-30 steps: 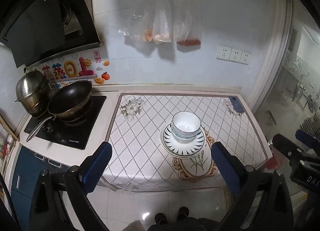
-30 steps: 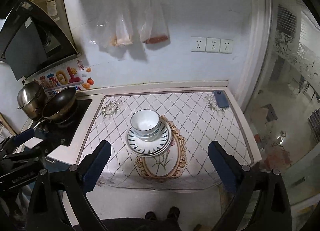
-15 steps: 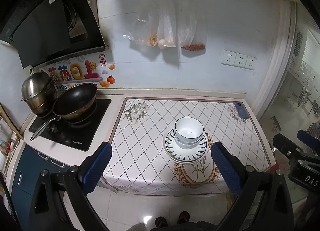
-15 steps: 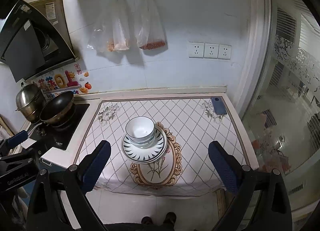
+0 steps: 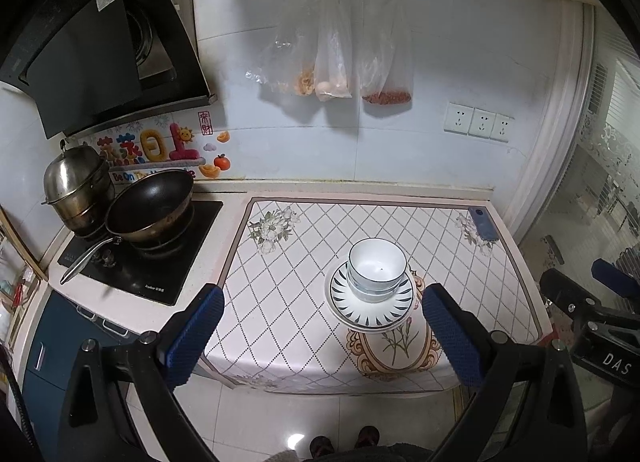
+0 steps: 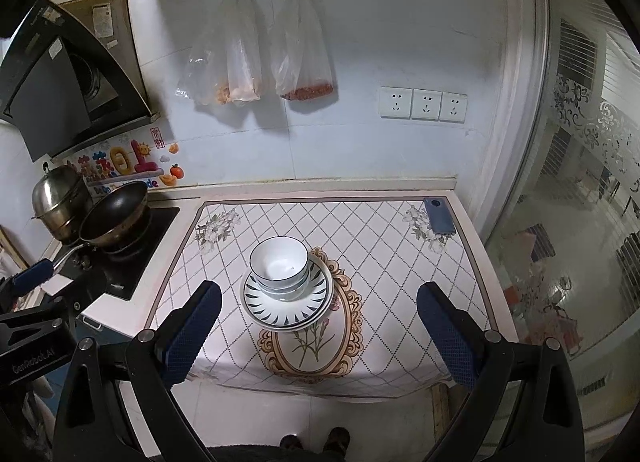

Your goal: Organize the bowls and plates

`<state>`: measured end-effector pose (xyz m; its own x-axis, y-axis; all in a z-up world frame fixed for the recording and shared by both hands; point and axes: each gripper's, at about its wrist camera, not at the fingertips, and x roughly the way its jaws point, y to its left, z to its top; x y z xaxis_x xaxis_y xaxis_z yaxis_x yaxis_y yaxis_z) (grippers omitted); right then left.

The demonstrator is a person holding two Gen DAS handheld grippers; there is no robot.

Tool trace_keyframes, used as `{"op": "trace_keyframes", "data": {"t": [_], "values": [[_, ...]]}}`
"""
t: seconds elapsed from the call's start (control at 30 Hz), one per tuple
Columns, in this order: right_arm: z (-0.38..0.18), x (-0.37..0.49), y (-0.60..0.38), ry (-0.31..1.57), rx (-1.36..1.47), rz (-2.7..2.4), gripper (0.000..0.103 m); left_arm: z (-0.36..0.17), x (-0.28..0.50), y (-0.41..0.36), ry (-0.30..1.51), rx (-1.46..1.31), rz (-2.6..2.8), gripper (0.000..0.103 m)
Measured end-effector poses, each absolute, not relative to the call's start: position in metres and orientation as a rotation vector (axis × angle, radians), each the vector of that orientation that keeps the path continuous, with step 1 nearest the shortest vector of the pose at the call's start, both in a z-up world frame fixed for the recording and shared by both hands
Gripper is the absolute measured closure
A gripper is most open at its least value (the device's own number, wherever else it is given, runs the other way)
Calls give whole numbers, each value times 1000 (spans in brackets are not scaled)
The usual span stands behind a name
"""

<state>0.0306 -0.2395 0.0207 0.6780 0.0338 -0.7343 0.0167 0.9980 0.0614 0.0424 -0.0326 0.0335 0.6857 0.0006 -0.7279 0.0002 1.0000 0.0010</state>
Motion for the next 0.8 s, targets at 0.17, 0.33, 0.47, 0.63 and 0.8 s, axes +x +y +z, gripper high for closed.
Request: {"op": "trace_keyframes", "data": {"t": [0.17,0.33,0.47,0.63,0.8], "values": [[20,32,-238,823,66,6,3,34,46,-33,819,3,-6,1],[19,33,-239,819,71,1,3,35,48,-33,813,11,-7,1],[19,33,-240,820,70,1,3,35,48,-32,812,8,-12,1],[19,33,-240,816,73,-6,3,33,49,-29,818,2,-16,1],[20,32,-239,816,73,-9,3,34,49,-28,815,5,-15,1]]}}
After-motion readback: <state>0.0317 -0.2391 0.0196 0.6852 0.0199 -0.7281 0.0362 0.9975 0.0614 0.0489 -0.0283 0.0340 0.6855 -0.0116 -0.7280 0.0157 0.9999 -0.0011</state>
